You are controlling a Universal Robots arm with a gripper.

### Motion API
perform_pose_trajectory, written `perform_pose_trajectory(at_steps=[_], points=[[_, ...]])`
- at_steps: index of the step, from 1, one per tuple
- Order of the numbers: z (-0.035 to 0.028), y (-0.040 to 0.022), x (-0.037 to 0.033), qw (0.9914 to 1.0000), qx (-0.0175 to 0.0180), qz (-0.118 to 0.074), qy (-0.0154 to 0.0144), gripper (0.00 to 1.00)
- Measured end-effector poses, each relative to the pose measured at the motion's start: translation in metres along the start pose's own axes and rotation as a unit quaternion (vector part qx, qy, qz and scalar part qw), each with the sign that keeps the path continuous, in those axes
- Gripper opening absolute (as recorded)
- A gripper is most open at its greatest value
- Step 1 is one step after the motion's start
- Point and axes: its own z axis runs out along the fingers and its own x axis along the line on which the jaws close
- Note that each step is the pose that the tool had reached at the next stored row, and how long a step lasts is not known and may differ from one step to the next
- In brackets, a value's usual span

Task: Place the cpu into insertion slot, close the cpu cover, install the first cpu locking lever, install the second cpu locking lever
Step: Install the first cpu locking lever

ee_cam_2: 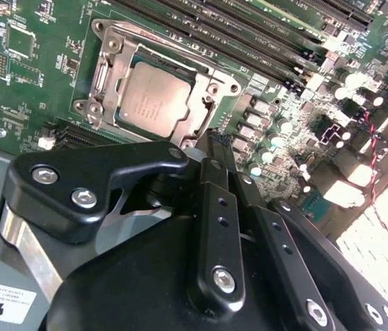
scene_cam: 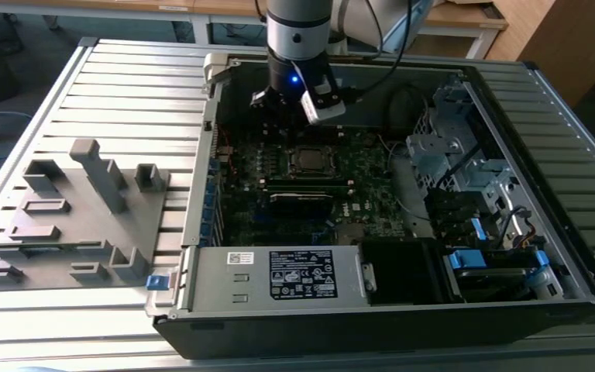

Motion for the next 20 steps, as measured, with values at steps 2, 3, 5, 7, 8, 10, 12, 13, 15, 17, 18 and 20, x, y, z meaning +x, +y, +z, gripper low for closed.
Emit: perform_pose_trajectory(at_steps=[2,3,5,7,8,10,12,13,15,17,18,20], points=[[-0.0023,0.0001,-0.0001,1.00000,0.0000,0.000,0.0000,0.11],[-0.0035,0.0001,-0.0001,1.00000,-0.0001,0.000,0.0000,0.11],[-0.0059,0.0002,-0.0002,1.00000,0.0000,0.000,-0.0001,0.11],[-0.0081,0.0002,-0.0003,1.00000,0.0000,0.000,-0.0001,0.11],[-0.0091,0.0003,-0.0003,1.00000,0.0000,0.000,-0.0002,0.11],[-0.0101,0.0003,-0.0003,1.00000,-0.0001,0.000,-0.0003,0.11],[-0.0101,0.0003,0.0000,1.00000,-0.0002,0.000,-0.0004,0.11],[-0.0103,0.0002,0.0008,1.00000,-0.0001,0.000,-0.0009,0.11],[-0.0104,-0.0002,0.0042,1.00000,-0.0003,0.000,-0.0022,0.11],[-0.0105,-0.0006,0.0083,0.99999,-0.0004,0.000,-0.0035,0.11],[-0.0105,-0.0008,0.0103,0.99999,-0.0005,0.000,-0.0040,0.11],[-0.0106,-0.0012,0.0139,0.99999,-0.0005,0.000,-0.0048,0.11]])
